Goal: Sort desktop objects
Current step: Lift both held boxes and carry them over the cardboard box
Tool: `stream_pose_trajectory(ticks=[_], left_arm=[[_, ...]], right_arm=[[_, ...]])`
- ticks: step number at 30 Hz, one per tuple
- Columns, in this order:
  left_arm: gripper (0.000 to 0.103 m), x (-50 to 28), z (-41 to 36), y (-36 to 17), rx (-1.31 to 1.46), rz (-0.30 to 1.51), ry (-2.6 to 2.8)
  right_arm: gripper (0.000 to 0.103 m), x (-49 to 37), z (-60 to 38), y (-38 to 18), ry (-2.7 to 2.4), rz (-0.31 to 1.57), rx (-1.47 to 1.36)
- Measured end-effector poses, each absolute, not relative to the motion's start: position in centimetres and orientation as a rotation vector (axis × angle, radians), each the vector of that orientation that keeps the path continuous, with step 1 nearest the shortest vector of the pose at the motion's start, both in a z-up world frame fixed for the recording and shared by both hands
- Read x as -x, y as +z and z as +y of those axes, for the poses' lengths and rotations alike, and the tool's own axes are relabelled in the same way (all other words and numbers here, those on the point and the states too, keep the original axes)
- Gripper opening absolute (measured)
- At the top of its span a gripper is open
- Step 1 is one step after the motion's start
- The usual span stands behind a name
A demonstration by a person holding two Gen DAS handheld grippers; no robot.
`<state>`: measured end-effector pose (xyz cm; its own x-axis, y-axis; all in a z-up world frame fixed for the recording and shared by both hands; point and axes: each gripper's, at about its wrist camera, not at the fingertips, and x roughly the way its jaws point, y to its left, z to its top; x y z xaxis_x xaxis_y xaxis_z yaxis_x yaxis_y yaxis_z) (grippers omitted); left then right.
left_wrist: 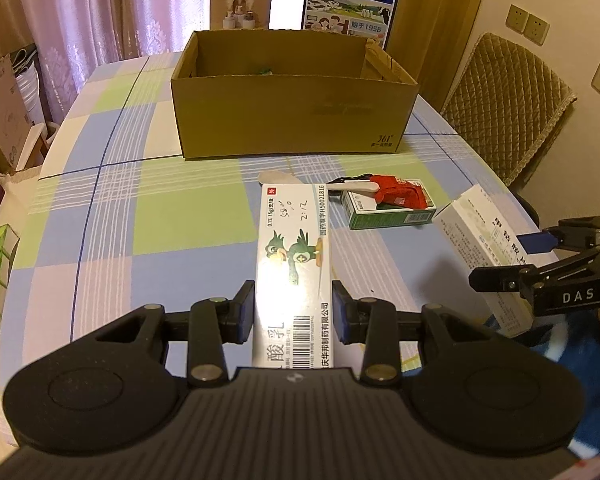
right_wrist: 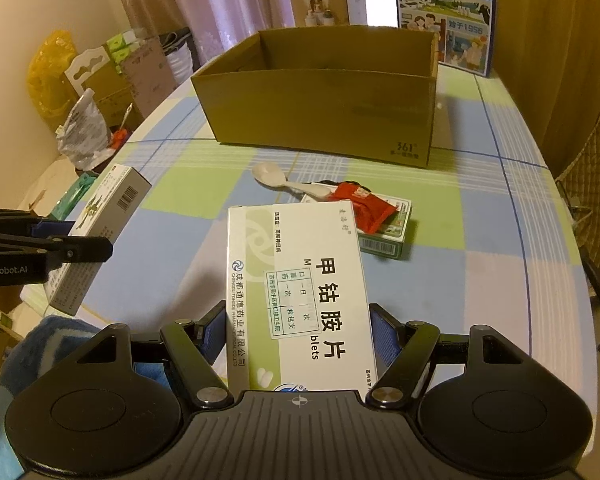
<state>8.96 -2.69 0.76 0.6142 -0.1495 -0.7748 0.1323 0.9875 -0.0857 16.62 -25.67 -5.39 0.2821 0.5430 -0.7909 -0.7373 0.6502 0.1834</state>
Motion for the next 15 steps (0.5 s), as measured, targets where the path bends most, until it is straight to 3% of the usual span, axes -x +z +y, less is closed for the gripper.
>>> stream_pose_trajectory(ticks=[15], left_arm=[[0.033,-9.91,-2.69,0.2,0.027,0.903,-0.163]], right_arm=[[0.069,-17.29,-25.54,-5.52,0.859,0.964,0.221]])
